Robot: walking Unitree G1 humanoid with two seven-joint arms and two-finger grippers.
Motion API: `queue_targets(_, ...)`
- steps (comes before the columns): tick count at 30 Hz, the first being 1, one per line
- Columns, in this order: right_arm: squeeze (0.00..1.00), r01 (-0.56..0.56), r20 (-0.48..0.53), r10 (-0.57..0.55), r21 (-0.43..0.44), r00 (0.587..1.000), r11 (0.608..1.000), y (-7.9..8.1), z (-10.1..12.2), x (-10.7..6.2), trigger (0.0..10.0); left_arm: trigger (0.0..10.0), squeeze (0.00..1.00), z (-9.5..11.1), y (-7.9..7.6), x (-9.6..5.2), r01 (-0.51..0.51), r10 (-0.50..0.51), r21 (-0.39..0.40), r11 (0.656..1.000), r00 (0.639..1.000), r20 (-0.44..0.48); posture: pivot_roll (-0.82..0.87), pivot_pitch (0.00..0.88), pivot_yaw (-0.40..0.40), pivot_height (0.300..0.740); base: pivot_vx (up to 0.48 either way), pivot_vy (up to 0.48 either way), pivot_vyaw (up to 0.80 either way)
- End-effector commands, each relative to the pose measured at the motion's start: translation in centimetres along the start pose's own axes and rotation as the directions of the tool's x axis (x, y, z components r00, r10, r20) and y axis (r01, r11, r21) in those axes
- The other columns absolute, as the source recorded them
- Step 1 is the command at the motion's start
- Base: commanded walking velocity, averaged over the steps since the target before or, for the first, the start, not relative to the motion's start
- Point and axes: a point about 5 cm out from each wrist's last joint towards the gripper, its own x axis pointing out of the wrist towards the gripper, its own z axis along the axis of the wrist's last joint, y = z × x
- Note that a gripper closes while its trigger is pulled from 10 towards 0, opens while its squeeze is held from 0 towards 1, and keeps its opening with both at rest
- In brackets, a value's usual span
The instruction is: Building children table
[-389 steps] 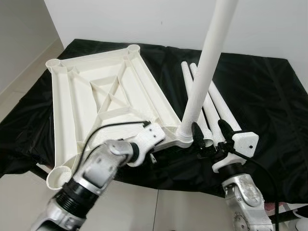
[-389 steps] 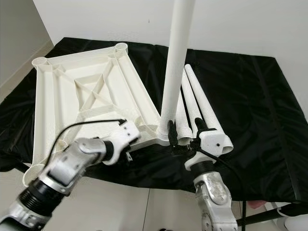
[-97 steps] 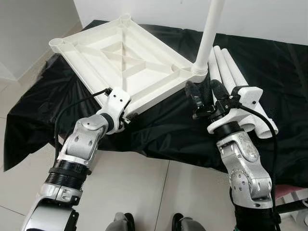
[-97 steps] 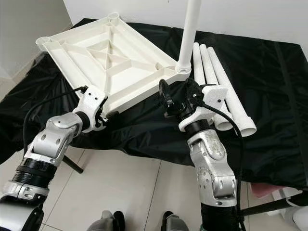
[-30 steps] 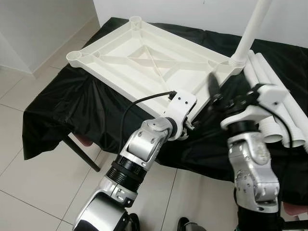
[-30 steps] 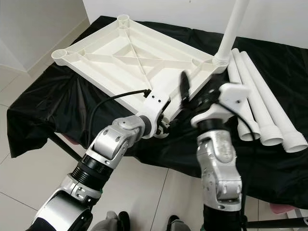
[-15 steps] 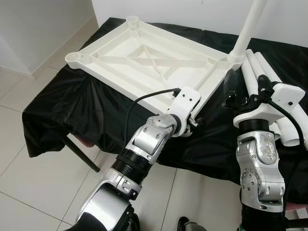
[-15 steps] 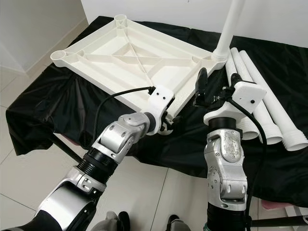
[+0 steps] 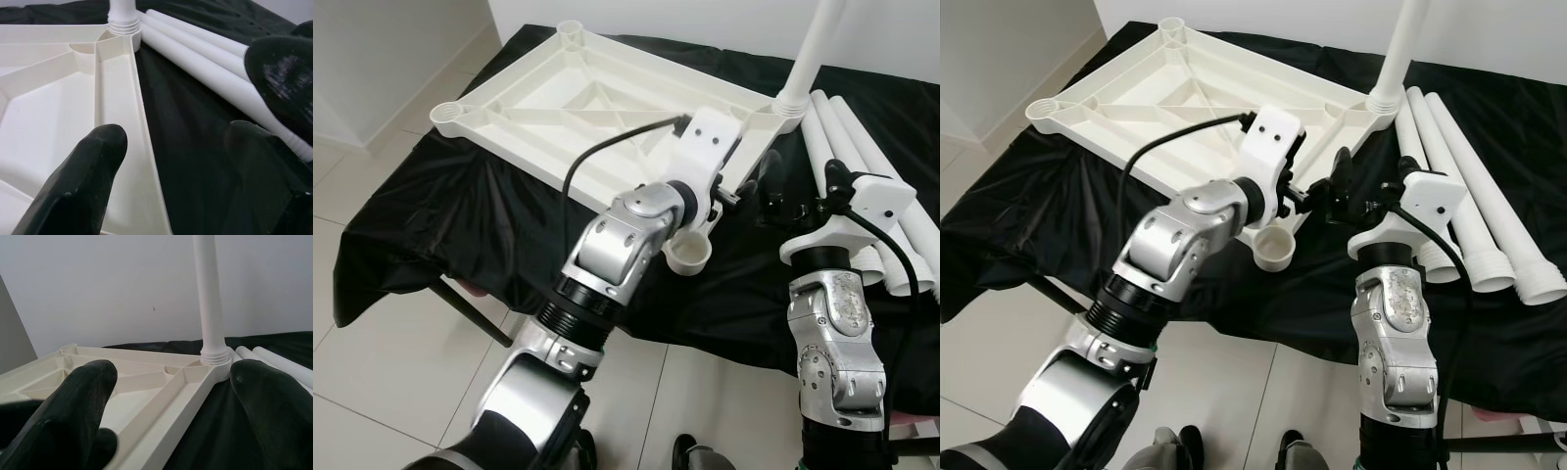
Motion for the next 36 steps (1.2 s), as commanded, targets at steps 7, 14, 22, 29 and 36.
queue_targets(7,0.0,-0.016,-0.034,0.015,-0.023,0.999,1.0,-0.3,-0.9,0.0,10.0,10.0,0.0,-0.1,3.8,-3.1,-0.062,0.058,0.138,0.989,0.998,0.031,-0.09,0.19,0.056,0.74,0.0,0.0,0.0)
queue_targets(14,0.0,0.029,-0.034,-0.032,-0.071,0.999,0.997,-1.7,-0.5,-0.4,10.0,10.0,0.0,-4.7,6.2,-4.8,-0.164,0.2,0.265,0.95,0.973,-0.115,-0.11,0.187,0.061,0.74,0.0,0.0,0.0)
queue_targets(22,0.0,0.048,-0.029,-0.05,-0.075,0.998,0.996,-1.8,0.0,-1.3,10.0,10.0,0.0,-8.8,7.5,-6.3,-0.144,0.24,0.342,0.929,0.936,-0.257,-0.14,0.192,0.072,0.74,0.0,0.0,0.0)
queue_targets(29,0.0,0.039,-0.037,-0.042,-0.079,0.998,0.996,-1.7,0.1,-1.4,10.0,10.0,0.0,-10.9,7.8,-6.2,-0.088,0.23,0.406,0.91,0.921,-0.315,-0.14,0.201,0.068,0.74,0.0,0.0,0.0)
queue_targets(36,0.0,0.026,-0.048,-0.03,-0.075,0.998,0.997,-1.3,0.3,-1.6,10.0,10.0,0.0,-11.2,8.0,-5.3,-0.06,0.255,0.505,0.861,0.91,-0.326,-0.14,0.221,0.066,0.74,0.0,0.0,0.0)
